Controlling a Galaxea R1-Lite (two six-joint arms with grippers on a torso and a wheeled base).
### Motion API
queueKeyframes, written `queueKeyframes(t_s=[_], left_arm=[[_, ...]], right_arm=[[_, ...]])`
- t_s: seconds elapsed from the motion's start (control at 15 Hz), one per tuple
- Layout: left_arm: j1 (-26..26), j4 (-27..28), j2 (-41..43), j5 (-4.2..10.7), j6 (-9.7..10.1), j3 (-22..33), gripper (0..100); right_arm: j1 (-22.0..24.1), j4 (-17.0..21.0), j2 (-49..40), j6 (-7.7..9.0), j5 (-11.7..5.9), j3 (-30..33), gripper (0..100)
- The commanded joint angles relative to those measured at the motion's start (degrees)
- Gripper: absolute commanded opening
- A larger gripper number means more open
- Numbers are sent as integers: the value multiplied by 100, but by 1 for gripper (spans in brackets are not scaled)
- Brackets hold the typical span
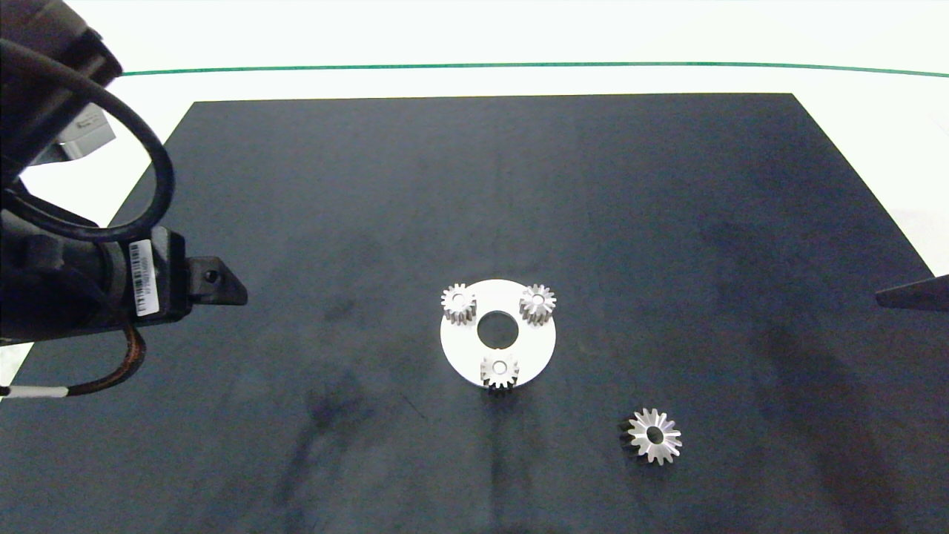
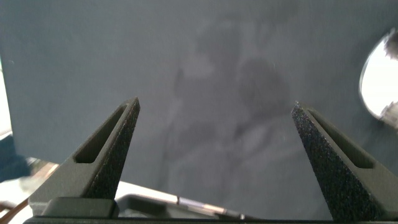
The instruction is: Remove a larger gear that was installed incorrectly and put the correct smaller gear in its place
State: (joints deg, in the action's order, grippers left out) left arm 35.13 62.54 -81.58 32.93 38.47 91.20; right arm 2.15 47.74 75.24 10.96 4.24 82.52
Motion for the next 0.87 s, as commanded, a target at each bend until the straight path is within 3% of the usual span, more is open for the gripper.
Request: queueKeyframes(t_s=[0.07,0.6,0.87], left_arm=[[-112,-119,441,12,-15,-252,100],[-103,-409,476,12,-182,-550,100],[-94,-629,485,12,-174,-612,100]], right_arm=[[-56,16,-1,3,24,-16,100],[-65,-353,-53,73,6,-263,100],[-56,-432,-27,73,6,-306,100]])
